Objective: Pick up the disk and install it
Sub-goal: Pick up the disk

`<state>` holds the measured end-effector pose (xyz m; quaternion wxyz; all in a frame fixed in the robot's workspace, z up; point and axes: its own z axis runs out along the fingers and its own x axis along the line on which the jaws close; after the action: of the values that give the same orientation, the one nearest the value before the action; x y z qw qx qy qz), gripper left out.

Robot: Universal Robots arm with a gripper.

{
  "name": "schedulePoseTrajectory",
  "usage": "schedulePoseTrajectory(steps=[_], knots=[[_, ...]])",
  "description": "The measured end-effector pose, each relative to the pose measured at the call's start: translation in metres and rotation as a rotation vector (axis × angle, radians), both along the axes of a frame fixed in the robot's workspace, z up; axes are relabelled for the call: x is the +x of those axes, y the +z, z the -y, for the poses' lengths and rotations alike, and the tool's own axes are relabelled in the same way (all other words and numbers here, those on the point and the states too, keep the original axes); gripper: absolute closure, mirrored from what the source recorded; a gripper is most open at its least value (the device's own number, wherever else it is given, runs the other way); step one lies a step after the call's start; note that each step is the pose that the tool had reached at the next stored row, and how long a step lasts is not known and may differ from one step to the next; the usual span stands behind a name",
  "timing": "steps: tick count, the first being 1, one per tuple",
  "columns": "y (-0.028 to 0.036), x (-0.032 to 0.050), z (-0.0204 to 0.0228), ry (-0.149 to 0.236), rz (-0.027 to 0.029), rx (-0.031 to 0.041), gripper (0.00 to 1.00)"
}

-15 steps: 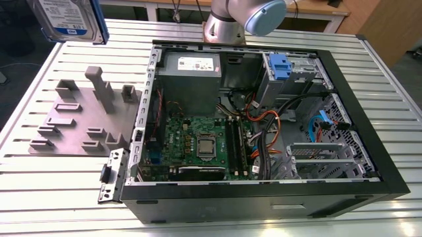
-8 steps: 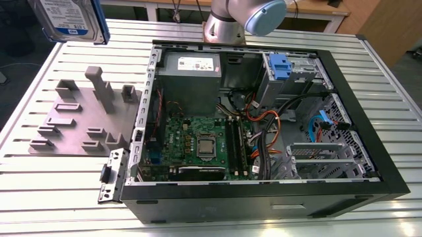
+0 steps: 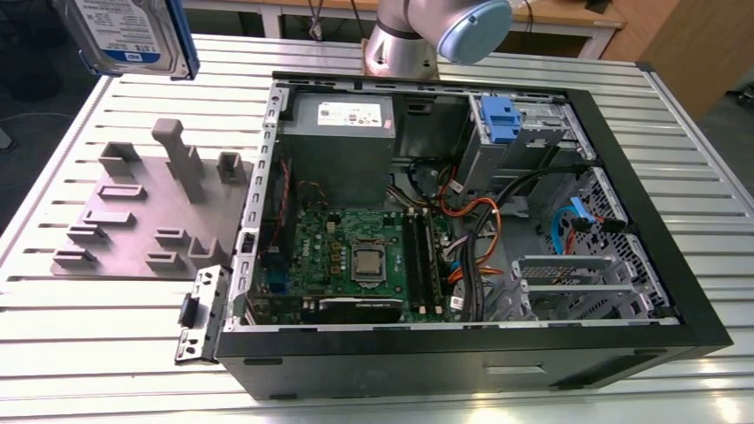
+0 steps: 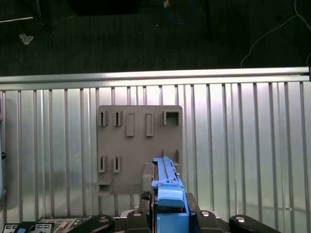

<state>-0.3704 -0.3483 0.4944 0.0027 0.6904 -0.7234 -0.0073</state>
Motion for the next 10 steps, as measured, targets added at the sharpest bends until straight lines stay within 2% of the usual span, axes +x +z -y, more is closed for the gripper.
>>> schedulePoseTrajectory(steps=[10], knots=[[0.0000,0.0036,0.0000,0.000,0.0000,0.0000,0.64]])
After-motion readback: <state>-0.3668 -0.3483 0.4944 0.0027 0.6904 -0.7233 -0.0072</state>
